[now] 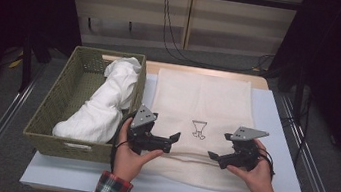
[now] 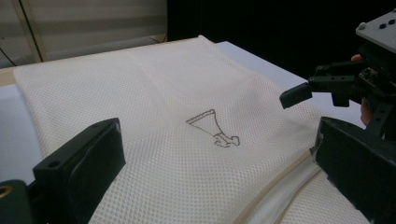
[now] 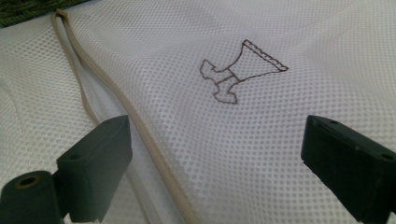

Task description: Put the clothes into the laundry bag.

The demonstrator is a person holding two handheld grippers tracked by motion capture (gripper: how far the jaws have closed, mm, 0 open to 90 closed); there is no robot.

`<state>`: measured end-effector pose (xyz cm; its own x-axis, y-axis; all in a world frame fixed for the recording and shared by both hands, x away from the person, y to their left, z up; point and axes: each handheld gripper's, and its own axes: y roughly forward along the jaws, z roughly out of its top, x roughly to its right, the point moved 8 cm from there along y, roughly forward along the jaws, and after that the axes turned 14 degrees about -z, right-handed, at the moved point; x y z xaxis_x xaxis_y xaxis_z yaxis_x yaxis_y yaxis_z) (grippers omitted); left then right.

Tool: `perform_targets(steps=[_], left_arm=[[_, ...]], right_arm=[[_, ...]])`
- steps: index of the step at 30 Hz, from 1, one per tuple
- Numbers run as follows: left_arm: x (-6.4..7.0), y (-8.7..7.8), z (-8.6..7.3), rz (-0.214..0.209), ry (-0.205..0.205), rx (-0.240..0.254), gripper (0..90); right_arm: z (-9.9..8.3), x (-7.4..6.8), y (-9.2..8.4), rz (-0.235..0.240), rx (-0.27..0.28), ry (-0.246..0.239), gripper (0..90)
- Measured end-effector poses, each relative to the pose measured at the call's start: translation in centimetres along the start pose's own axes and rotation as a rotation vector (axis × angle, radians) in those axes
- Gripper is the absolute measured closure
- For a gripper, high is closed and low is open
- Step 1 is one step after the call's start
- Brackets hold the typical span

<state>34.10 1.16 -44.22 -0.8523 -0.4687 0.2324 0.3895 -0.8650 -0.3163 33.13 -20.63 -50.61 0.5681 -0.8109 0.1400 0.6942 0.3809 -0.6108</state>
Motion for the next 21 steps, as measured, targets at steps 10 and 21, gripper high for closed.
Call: perform_targets(steps=[10,21], left_arm=[[0.1,0.1,-0.1,0.002,0.001,-0.006,1.8],[-0.1,0.1,-0.1,-0.005,-0.002,-0.001,1.8]], right_arm=[[0.0,-2.2,1.6,0.045,-0.027,-0.077,17.5],[-0.4,-3.4,2.9,0.069,-0.044,-0.136,26.7]])
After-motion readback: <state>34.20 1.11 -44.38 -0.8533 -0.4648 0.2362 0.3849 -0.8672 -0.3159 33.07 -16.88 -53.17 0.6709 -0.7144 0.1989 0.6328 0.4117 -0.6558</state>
